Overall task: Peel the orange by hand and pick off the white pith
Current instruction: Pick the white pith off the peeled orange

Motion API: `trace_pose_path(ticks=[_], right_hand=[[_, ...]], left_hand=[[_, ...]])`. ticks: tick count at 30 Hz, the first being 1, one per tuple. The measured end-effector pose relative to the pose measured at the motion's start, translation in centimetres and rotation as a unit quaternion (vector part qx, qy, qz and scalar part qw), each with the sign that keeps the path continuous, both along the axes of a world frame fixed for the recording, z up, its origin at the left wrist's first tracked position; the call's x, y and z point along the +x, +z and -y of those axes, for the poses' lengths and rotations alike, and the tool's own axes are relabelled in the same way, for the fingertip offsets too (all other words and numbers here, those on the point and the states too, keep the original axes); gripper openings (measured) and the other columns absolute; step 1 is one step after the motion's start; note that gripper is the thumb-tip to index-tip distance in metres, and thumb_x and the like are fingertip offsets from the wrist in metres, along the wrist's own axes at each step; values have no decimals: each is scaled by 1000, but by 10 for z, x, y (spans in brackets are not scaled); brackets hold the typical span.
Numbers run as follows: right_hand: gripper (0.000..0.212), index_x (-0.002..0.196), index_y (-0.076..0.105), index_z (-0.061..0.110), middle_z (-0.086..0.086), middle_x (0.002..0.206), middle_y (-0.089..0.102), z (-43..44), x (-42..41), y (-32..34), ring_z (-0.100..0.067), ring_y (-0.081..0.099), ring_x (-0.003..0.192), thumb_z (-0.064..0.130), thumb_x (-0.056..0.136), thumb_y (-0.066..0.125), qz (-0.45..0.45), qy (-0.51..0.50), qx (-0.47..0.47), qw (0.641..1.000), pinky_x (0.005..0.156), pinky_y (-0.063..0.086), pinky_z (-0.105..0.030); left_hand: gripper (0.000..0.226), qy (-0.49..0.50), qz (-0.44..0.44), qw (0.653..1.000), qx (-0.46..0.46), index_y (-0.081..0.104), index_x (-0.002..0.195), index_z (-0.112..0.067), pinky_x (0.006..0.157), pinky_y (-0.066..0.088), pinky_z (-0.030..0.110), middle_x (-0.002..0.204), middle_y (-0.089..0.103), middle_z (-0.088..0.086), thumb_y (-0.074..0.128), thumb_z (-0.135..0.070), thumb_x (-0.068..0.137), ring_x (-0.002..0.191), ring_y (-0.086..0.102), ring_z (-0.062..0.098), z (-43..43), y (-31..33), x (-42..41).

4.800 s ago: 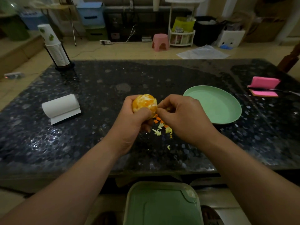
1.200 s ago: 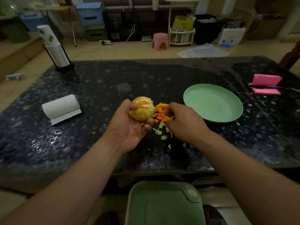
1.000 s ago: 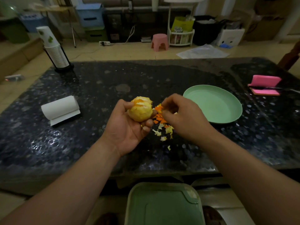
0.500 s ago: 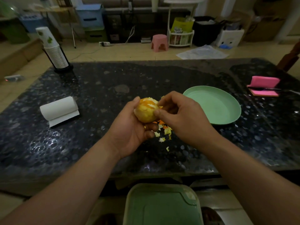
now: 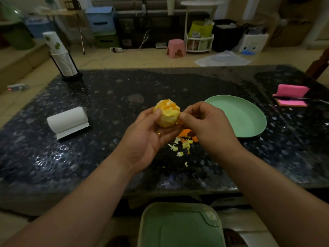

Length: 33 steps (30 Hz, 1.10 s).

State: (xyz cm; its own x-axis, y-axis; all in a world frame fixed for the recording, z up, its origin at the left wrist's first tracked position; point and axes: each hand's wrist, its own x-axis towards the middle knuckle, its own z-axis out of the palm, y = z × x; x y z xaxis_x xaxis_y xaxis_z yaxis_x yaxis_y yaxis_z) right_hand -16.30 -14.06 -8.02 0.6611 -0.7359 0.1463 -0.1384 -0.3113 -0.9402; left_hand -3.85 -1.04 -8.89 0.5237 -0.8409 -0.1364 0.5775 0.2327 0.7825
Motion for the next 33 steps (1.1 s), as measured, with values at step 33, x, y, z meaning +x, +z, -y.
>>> trace_pose_path(ticks=[33], right_hand=[[20,96,78,8,-12,92,79,-1,0,1,-24,76,84,25,101,68,-7,62,126,990,72,63,-36]], left_hand=[[60,87,212,972,53,56,134,-15,101,59,49,132,69,10,86,-19,82,119,71,28,1,-1,-2]])
